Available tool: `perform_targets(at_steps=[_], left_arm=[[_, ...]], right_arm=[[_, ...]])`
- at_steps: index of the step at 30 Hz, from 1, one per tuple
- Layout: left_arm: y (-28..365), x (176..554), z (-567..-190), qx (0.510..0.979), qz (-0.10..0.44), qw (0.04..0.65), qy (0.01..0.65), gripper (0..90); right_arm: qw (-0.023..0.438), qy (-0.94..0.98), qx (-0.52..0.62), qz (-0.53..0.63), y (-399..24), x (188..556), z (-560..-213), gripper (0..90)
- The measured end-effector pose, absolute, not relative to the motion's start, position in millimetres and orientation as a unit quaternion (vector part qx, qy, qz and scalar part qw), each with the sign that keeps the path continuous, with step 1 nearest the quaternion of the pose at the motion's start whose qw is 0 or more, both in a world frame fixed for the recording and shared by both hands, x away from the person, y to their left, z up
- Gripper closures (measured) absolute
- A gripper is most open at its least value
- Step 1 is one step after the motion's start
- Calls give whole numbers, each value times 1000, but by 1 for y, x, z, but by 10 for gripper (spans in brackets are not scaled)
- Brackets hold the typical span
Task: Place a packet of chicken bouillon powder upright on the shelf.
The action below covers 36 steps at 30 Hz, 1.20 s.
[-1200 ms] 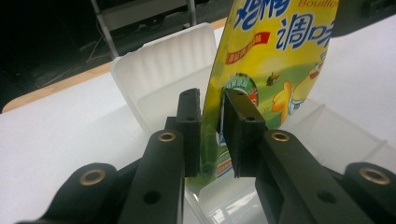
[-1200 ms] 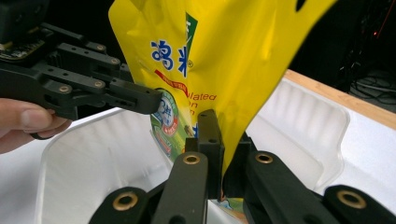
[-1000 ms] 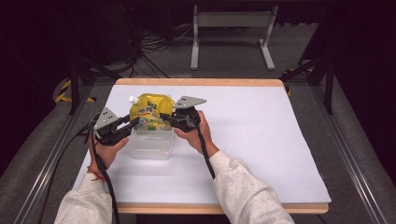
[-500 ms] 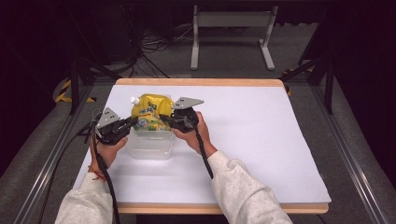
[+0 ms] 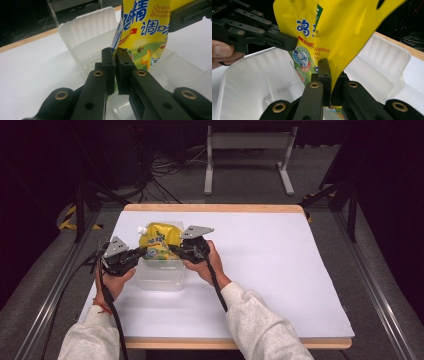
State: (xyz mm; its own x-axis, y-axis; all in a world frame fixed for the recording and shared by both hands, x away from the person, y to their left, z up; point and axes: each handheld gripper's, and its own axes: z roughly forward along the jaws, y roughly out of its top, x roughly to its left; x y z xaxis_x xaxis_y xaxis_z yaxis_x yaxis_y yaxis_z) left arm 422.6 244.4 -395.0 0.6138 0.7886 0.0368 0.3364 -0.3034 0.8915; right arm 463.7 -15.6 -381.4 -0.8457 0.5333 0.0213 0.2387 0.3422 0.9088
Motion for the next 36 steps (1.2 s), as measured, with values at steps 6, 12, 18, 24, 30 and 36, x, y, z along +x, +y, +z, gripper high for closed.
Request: perform_targets(at_steps=[6,12,18,24,30,36], left_arm=[[244,422,-395,770,247,462,364,866],[247,421,-396,764,242,470,369,847],[246,419,-395,765,249,466,368,835],[245,416,-394,766,258,460,368,814],[248,408,-387,753,268,477,366,793],[247,393,-382,736,288,476,386,661]], right_arm=[[140,809,239,518,-15,464,-381,890],[151,812,237,512,-17,463,-377,872],[151,811,239,512,-20,462,-377,847],[157,809,241,512,-22,460,-376,795],[163,804,240,519,-28,458,-372,805],[173,810,231,511,-31,454,-368,832]])
